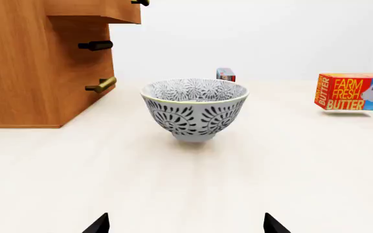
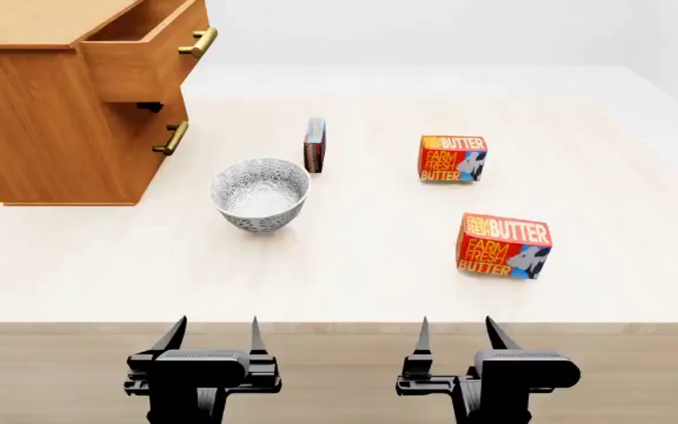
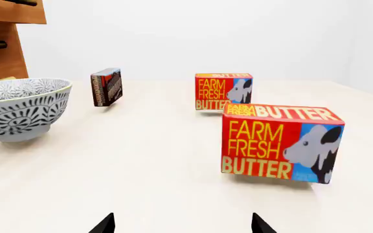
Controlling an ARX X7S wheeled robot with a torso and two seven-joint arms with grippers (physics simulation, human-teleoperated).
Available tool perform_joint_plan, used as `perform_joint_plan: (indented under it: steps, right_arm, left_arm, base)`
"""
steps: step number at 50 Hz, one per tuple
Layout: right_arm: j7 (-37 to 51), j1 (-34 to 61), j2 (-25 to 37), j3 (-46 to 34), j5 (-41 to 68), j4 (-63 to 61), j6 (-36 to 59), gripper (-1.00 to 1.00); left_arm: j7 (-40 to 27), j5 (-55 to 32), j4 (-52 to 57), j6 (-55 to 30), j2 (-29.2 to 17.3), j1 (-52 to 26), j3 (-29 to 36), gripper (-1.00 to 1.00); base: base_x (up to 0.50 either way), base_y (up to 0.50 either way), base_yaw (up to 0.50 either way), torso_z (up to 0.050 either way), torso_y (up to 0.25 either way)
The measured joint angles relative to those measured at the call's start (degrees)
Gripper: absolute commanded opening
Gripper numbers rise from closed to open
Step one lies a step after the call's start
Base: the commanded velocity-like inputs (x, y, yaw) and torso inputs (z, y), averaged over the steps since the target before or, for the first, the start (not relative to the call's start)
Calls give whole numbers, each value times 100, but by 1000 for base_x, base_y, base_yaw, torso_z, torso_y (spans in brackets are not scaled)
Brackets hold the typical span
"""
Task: Put the chocolate pudding in the top drawer of the cabinet and close it.
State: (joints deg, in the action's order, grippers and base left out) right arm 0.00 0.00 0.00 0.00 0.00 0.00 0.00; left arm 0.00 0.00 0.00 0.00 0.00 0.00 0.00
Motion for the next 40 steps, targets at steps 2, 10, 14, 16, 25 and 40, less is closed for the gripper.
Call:
perform_joint_plan:
  steps: [2,10,14,16,25,40]
  right_arm:
    - [14,0,13,-16,15,3,-6,100]
    - [87,25,121,-118,135,81,-86,100]
    - [119,47,193,-174,184,146,-118,100]
    - [135,55,218,-215,196,172,-127,100]
    - [192,59,315,-360,285,210,-148,100]
    - [263,55,429,-552,406,270,-242,100]
  left_arm:
    - [-16,-12,0,1,-13,0,16,100]
    - [-138,-64,-23,53,-114,-9,146,100]
    - [-195,-89,-63,96,-154,-22,226,100]
    - [-223,-100,-81,115,-184,-27,257,100]
    - [-325,-146,-126,182,-300,-29,396,100]
    - [-429,-231,-147,250,-444,-17,576,100]
  base:
    - [0,0,0,0,0]
    - [0,0,0,0,0]
    - [0,430,0,0,0]
    - [0,500,0,0,0]
    - [0,500,0,0,0]
    - [0,500,0,0,0]
